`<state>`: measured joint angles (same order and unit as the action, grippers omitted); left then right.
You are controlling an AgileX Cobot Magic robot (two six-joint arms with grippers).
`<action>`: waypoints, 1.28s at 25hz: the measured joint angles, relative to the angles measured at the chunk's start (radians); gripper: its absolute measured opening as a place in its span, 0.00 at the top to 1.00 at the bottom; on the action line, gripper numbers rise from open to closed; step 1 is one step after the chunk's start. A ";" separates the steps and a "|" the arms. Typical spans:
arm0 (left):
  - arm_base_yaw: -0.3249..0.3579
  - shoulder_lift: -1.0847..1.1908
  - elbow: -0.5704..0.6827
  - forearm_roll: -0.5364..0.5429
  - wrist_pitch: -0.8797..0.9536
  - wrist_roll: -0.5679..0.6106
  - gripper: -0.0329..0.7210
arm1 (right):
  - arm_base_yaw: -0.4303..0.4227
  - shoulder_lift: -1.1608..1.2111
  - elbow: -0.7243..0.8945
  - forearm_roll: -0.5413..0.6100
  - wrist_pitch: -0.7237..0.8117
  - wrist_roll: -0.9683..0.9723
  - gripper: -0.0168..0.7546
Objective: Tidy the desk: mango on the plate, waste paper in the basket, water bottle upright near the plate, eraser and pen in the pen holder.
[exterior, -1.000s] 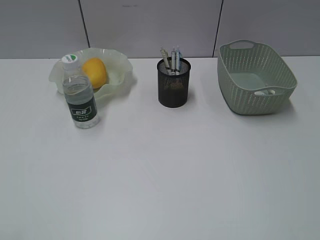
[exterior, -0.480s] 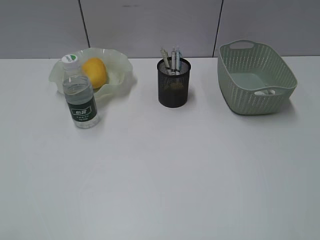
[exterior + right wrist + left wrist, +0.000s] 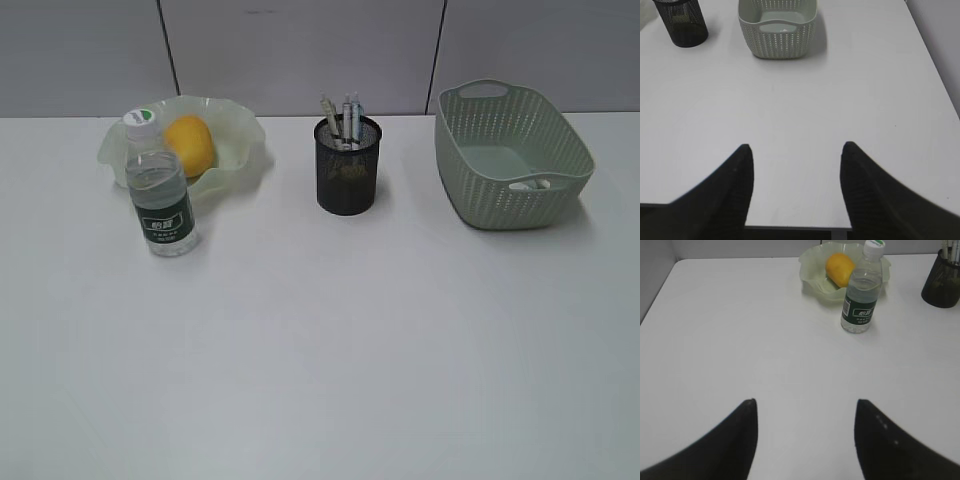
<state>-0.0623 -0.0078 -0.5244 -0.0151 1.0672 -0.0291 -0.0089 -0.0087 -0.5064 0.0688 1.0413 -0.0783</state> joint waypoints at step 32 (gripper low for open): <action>0.000 0.000 0.000 0.000 0.000 0.000 0.34 | 0.000 0.000 0.000 0.000 0.000 0.000 0.40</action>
<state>-0.0623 -0.0078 -0.5244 -0.0151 1.0672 -0.0291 -0.0089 -0.0087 -0.5064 0.0688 1.0413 -0.0783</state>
